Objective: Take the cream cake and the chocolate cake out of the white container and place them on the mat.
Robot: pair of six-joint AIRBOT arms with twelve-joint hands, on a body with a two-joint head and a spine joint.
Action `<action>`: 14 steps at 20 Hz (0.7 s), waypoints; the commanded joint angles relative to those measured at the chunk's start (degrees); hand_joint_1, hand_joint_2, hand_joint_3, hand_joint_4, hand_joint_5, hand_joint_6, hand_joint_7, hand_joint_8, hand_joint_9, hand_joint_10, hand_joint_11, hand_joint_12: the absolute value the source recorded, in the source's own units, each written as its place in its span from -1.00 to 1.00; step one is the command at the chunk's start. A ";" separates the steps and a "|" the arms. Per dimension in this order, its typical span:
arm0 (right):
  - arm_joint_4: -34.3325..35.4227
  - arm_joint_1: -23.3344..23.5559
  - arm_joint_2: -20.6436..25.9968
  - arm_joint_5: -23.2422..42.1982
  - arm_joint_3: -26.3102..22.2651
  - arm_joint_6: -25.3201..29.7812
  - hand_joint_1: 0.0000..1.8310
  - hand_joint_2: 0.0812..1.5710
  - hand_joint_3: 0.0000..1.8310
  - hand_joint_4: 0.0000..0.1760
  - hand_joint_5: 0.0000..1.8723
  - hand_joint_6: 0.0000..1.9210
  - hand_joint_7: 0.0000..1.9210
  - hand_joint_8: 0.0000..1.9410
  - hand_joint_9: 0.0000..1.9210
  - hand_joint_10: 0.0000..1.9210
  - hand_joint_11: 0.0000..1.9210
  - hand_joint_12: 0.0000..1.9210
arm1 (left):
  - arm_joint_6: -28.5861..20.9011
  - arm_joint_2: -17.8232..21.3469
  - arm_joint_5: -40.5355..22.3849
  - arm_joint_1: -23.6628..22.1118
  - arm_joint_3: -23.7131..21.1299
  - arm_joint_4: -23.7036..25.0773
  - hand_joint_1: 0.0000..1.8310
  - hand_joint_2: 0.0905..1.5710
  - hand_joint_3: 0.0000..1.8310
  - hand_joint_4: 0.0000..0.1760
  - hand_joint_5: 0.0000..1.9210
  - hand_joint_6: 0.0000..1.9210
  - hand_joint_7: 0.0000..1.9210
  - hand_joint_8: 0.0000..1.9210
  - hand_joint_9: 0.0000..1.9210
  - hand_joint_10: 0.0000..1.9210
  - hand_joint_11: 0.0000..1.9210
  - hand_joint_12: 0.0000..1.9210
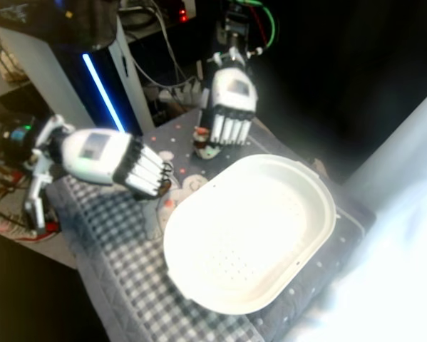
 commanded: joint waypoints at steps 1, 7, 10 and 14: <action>-1.31 0.27 -0.40 6.10 -0.25 0.29 0.37 0.44 -1.00 -1.00 0.01 -0.13 -0.07 0.46 -0.20 0.71 -0.25 0.94 | -0.60 -0.56 -4.45 -0.24 0.06 0.97 0.45 0.57 -1.00 -1.00 -0.34 0.32 -0.26 0.49 -0.27 0.71 -0.36 0.74; -0.65 -0.02 -0.68 5.15 -0.22 0.30 0.07 0.29 -1.00 -1.00 -0.21 -0.25 -0.20 0.20 -0.34 0.54 -0.53 0.87 | -1.71 -1.47 -3.01 0.37 0.80 0.80 0.09 0.38 -1.00 -1.00 -0.28 -0.63 -0.26 -0.65 -0.48 -0.23 -0.77 0.61; -0.38 -0.05 -0.59 5.15 -0.18 0.30 -0.07 0.18 -1.00 -1.00 -0.23 -0.50 -0.30 0.24 -0.43 0.56 -0.62 0.86 | -1.89 -1.46 -3.36 0.68 0.84 0.29 -0.06 0.24 -1.00 -1.00 -0.34 -0.97 -0.35 -0.98 -0.60 -0.35 -0.97 0.67; -0.34 -0.06 0.02 5.52 -0.27 0.30 -0.17 0.03 -1.00 -1.00 -0.17 -0.78 -0.38 0.42 -0.48 0.72 -0.60 0.95 | -2.68 -1.10 -5.59 2.11 0.56 -0.62 -0.14 0.11 -1.00 -1.00 -0.40 -1.00 -0.38 -1.00 -0.68 -0.24 -0.98 0.63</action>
